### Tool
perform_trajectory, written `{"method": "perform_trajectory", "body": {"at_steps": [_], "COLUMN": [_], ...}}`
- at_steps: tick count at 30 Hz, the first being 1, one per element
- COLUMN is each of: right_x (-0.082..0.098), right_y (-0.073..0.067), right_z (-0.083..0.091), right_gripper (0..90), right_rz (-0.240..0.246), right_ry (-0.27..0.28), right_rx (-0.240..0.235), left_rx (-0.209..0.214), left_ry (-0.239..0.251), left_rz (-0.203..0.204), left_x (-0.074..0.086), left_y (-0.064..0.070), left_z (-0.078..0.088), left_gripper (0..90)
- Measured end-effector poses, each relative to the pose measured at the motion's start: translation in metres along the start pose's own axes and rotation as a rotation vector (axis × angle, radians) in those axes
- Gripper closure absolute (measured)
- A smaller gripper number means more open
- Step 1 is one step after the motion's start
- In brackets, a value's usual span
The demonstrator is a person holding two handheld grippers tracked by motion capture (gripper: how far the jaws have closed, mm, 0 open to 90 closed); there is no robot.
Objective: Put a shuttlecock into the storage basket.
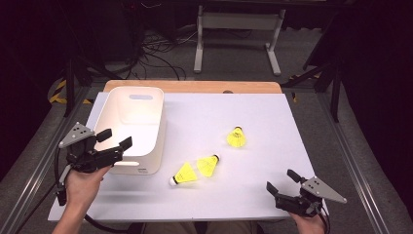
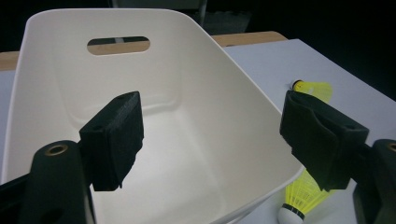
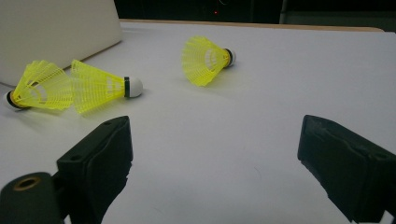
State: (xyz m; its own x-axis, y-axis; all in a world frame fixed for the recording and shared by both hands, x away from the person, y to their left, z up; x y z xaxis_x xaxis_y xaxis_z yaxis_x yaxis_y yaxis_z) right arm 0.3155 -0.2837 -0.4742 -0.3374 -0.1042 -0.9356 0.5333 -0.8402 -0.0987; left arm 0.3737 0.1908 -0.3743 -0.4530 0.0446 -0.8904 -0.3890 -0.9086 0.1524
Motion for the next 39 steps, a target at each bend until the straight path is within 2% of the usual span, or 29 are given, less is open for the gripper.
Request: {"method": "perform_trajectory", "body": {"at_steps": [39], "right_x": [0.0], "right_y": [-0.001], "right_z": [0.0], "right_gripper": [10.9], "right_rz": [0.003], "right_ry": [-0.003], "right_rx": [-0.006], "left_rx": [0.091], "left_ry": [-0.034], "left_rz": [-0.032], "left_x": [0.0], "left_y": [0.039], "left_z": [-0.023], "left_gripper": [23.4]}}
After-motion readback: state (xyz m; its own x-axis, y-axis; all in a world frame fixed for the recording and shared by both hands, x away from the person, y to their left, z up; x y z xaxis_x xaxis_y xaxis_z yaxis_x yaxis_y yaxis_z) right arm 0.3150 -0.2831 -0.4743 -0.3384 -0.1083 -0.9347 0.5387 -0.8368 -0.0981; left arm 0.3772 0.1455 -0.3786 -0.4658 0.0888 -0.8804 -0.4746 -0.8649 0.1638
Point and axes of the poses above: each handheld gripper's, and its own axes: z roughly backward along the jaws, x roughly out of its underside, y roughly to its right, the point moved 8 cm from there along -z, roughly forward along the jaws, and after that the axes turned 5 degrees about -x, right-handed, at the moved point
